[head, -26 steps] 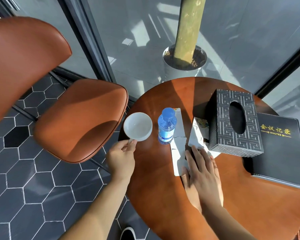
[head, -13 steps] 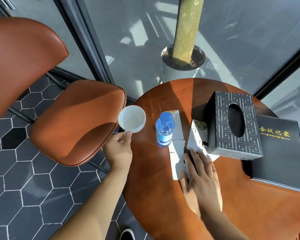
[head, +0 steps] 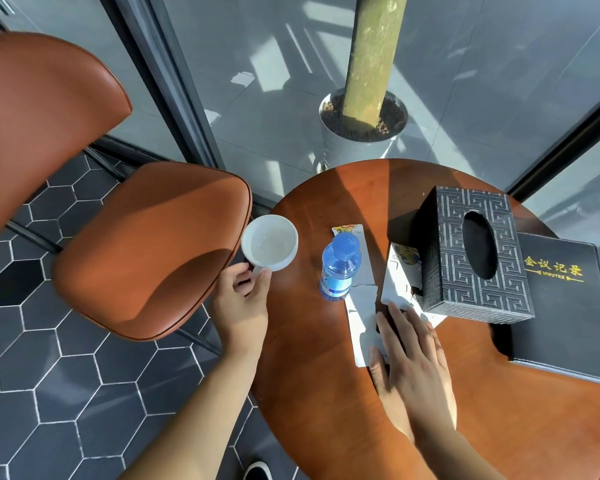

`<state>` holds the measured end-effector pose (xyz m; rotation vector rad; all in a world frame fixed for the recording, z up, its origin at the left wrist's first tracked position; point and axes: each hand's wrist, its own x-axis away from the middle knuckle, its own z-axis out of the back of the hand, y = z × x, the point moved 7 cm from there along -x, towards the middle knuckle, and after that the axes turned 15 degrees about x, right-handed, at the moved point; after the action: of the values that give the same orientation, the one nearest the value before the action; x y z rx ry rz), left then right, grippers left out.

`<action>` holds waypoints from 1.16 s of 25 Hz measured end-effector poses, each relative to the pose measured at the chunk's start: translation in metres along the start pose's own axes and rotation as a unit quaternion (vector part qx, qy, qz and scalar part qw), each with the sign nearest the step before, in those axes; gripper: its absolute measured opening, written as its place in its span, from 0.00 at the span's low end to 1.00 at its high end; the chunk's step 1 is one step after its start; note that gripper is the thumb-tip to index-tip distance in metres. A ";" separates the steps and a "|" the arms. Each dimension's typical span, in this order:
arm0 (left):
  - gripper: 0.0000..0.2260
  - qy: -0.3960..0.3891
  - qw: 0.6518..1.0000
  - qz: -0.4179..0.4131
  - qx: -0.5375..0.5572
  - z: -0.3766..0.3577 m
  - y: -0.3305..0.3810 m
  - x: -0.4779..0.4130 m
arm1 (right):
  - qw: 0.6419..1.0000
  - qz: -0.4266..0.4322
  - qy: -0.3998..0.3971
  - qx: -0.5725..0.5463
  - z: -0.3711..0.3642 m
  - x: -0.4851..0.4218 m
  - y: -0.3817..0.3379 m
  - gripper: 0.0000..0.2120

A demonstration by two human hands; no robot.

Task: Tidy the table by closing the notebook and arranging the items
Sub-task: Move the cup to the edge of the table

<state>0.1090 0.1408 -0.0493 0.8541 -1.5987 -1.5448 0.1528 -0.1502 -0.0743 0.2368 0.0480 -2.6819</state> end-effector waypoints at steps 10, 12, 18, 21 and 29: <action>0.21 -0.218 0.970 -0.071 -0.079 -0.024 0.044 0.066 | 0.999 -0.016 0.019 -0.047 0.011 0.000 -0.001 0.21; 0.25 -0.256 0.962 -0.042 -0.089 -0.040 0.045 0.064 | 0.997 -0.032 0.012 -0.063 0.012 0.002 0.001 0.19; 0.36 -0.319 0.943 -0.018 -0.092 -0.091 0.035 0.053 | 0.987 -0.051 0.049 -0.144 0.024 0.006 0.006 0.16; 0.30 -0.279 0.957 -0.004 -0.075 -0.097 0.028 0.051 | 0.976 -0.079 0.076 -0.190 0.034 0.005 0.017 0.14; 0.21 -0.245 0.967 -0.071 -0.016 -0.108 0.068 0.050 | 0.968 -0.121 0.158 -0.150 0.093 -0.057 0.095 0.15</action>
<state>0.1791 0.0468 0.0217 0.6055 -1.8765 -1.9913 0.2300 -0.2178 0.0276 0.5909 0.6130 -2.7990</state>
